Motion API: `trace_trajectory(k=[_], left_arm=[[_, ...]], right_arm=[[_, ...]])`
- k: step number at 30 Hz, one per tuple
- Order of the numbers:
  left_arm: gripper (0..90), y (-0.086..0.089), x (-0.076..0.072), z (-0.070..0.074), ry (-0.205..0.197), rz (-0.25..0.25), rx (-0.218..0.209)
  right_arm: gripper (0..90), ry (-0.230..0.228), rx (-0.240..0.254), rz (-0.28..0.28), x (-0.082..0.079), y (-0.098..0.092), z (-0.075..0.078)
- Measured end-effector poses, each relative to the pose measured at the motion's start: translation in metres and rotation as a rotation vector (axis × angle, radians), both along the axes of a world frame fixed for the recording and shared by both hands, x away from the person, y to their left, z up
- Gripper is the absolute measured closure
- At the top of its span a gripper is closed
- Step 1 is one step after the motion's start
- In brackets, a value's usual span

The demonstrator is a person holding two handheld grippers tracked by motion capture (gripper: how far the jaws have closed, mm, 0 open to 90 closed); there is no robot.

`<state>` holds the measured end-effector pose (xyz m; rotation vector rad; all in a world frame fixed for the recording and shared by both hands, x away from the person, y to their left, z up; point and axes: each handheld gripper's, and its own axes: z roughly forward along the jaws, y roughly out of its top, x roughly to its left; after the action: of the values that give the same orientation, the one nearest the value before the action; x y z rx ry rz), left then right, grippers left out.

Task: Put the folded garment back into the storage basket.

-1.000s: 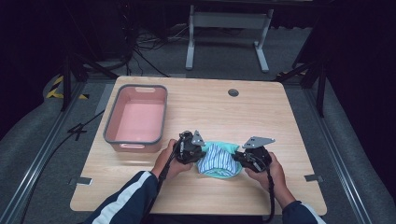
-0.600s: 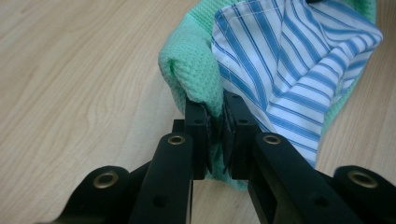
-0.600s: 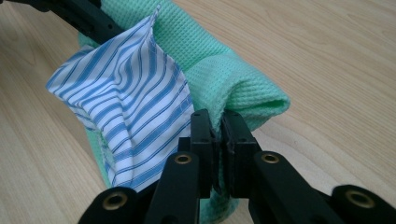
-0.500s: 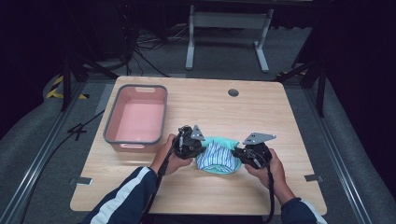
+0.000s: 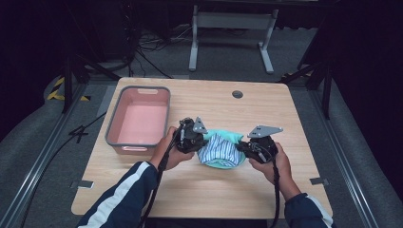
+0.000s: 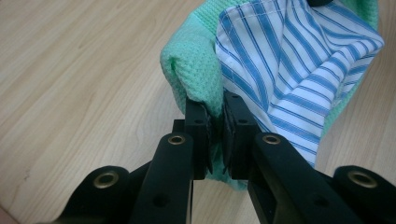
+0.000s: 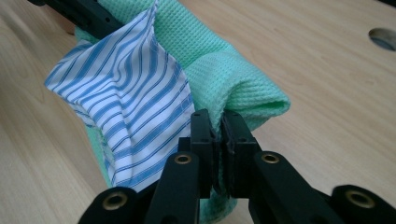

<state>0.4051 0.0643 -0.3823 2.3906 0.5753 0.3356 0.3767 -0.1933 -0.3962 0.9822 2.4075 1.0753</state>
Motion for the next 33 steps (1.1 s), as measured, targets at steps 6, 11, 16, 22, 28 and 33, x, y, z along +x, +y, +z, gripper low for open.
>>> trace_trajectory(k=[6, 11, 16, 22, 28, 33], left_arm=[[82.1, 0.004, 0.003, 0.013, -0.017, 0.013, 0.0], [82.1, 0.008, 0.005, 0.022, -0.03, 0.021, -0.009], [82.1, 0.013, 0.009, 0.03, -0.042, 0.038, -0.03], [82.1, 0.015, 0.012, 0.043, -0.066, 0.044, -0.024], [82.1, 0.018, 0.013, 0.054, -0.085, 0.052, -0.026], [82.1, 0.019, 0.013, 0.059, -0.094, 0.053, -0.024]], right_arm=[[84.0, -0.024, -0.006, 0.009, 0.005, 0.007, 0.015], [84.0, -0.041, -0.004, 0.006, 0.008, 0.011, 0.025], [84.0, -0.059, -0.002, 0.007, 0.012, 0.015, 0.034], [84.0, -0.071, 0.014, 0.007, 0.016, 0.017, 0.043], [83.9, -0.088, 0.02, 0.008, 0.018, 0.021, 0.053], [83.9, -0.104, 0.02, 0.017, 0.019, 0.027, 0.06]])
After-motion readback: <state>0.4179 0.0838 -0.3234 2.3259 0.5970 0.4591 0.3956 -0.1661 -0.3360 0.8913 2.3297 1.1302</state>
